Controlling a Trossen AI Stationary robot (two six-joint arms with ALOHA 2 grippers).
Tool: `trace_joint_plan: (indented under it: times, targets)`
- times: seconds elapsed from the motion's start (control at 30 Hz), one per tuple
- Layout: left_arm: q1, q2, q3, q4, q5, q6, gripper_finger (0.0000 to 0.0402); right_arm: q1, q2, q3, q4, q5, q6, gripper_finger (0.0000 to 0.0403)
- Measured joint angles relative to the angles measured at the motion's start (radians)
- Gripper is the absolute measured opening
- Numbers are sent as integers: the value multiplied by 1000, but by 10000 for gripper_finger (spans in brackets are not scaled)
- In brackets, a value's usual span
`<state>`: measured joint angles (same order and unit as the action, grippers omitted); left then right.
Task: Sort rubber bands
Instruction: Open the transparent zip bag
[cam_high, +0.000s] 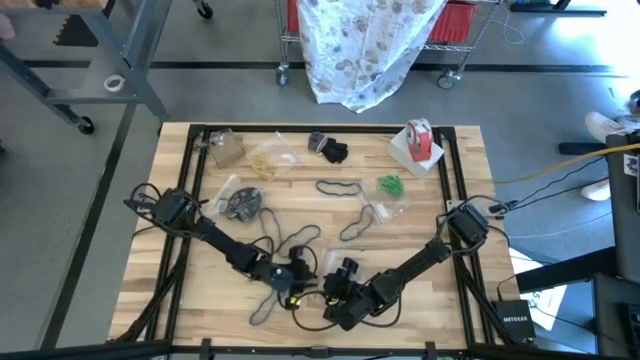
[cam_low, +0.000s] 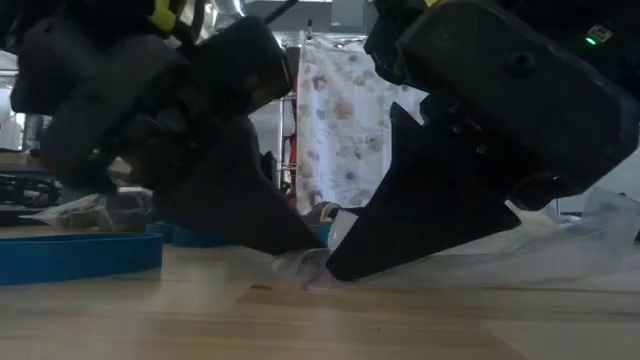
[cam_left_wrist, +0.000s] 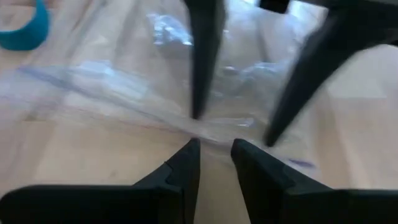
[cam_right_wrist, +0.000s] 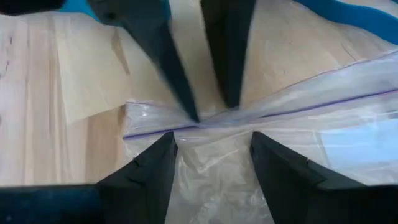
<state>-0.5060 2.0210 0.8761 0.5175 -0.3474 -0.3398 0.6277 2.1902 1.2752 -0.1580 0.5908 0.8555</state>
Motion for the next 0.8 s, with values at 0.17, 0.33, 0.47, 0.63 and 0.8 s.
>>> trace_joint_plan:
  times: [0.17,0.33,0.47,0.63,0.8]
  targets:
    - [7,-4,4,-61,-26,-30,95,0,0,-1,17,16,0,204]
    - [8,-7,5,-99,-54,-68,95,1,0,-2,30,30,0,204]
    - [16,-7,4,-107,-90,-108,95,1,0,-2,31,29,0,204]
    - [34,-18,4,-139,-103,-199,95,1,0,-2,34,30,0,204]
    - [59,-102,1,-319,-57,-386,95,1,1,-2,37,30,1,204]
